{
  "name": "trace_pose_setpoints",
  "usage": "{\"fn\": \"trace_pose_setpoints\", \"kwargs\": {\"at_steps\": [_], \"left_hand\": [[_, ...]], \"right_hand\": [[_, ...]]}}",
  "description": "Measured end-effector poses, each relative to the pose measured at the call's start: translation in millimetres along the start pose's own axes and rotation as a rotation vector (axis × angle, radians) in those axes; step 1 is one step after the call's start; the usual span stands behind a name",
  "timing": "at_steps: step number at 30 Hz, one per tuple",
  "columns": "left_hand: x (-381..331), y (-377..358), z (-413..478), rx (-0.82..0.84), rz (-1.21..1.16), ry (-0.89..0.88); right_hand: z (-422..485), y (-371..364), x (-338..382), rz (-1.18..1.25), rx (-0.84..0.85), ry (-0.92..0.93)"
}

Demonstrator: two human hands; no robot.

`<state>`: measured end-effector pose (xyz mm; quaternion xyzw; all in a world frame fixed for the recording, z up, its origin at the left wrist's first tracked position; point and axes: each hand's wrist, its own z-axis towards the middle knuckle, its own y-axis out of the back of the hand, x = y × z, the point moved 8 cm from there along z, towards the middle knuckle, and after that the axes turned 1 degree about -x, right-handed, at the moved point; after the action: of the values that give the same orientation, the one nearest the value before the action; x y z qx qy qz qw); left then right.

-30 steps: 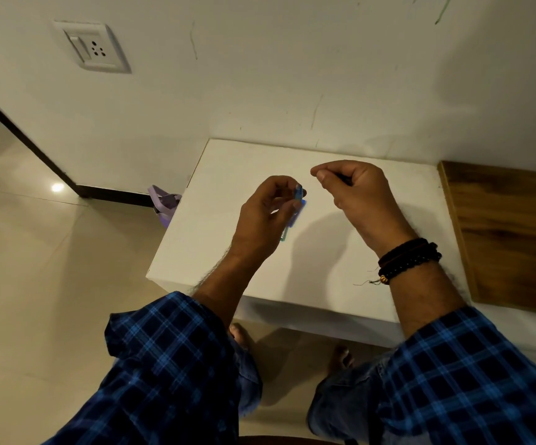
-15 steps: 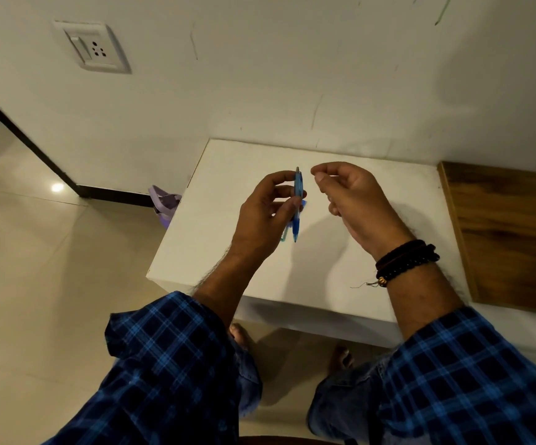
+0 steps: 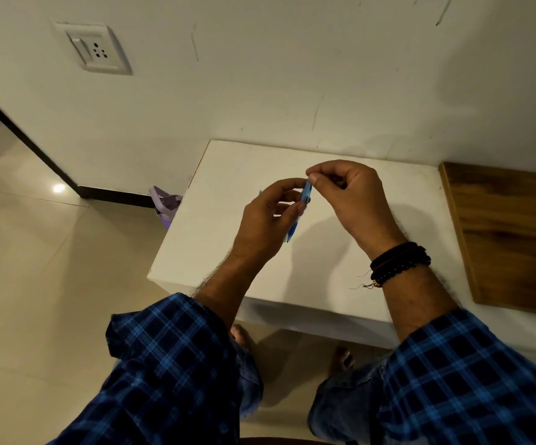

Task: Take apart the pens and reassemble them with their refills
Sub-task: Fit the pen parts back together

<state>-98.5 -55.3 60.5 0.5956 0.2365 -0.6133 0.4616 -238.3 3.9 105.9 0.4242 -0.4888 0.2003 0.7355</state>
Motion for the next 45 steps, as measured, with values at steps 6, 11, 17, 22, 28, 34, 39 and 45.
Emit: {"fn": "trace_pose_setpoints", "kwargs": {"at_steps": [6,11,17,22,28,34,39,45], "left_hand": [[1.4,-0.2,-0.1,0.01,0.028,-0.01],[0.5,-1.6,0.1,0.02,0.056,-0.023],[0.4,-1.1,-0.5,0.025,0.076,-0.03],[5.4,-4.4,0.2,0.04,0.097,-0.013],[8.6,-2.8,0.0,0.043,0.102,0.015],[7.6,-3.2,-0.9,0.017,0.119,0.01],[6.0,-1.8,-3.4,0.011,0.106,0.003],[14.9,1.6,-3.3,0.011,-0.089,0.143]], "right_hand": [[-0.7,3.6,-0.4,-0.013,-0.016,-0.009],[-0.2,4.9,-4.7,0.037,-0.035,-0.047],[1.4,6.5,-6.9,0.008,-0.023,-0.061],[1.5,8.1,-5.7,-0.101,-0.022,-0.019],[2.6,13.3,-5.4,-0.054,-0.035,-0.046],[1.9,19.0,-27.1,0.139,-0.133,-0.223],[-4.0,5.1,-53.8,0.104,0.006,-0.374],[-13.3,-9.4,-89.4,-0.343,0.182,-0.372]]}}
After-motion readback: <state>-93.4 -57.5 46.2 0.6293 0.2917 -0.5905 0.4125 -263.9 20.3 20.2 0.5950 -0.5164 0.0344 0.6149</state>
